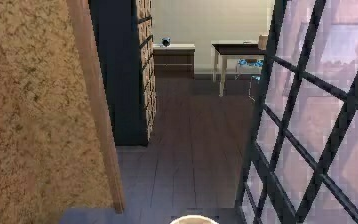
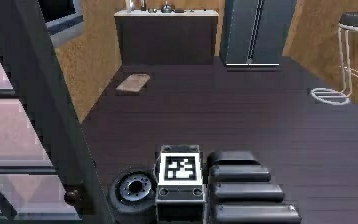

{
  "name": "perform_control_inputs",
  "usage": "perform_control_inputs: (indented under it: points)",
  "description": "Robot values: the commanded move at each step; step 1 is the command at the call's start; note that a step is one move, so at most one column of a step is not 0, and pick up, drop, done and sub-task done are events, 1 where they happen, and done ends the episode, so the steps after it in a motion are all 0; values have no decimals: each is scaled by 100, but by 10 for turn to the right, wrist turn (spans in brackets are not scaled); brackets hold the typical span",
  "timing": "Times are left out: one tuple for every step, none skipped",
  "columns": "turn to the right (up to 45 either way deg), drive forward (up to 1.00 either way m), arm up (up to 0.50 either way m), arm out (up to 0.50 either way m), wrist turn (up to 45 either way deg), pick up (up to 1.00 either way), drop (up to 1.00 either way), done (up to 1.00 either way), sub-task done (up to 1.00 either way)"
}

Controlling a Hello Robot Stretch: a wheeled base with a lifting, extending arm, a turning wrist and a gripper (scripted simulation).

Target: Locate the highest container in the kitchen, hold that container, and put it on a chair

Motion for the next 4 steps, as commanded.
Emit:
perform_control_inputs:
  points:
    - [0,100,0,0,0,0,0,0,0]
    - [0,40,0,0,0,0,0,0,0]
    - [420,0,0,0,0,0,0,0,0]
    - [0,45,0,0,0,0,0,0,0]
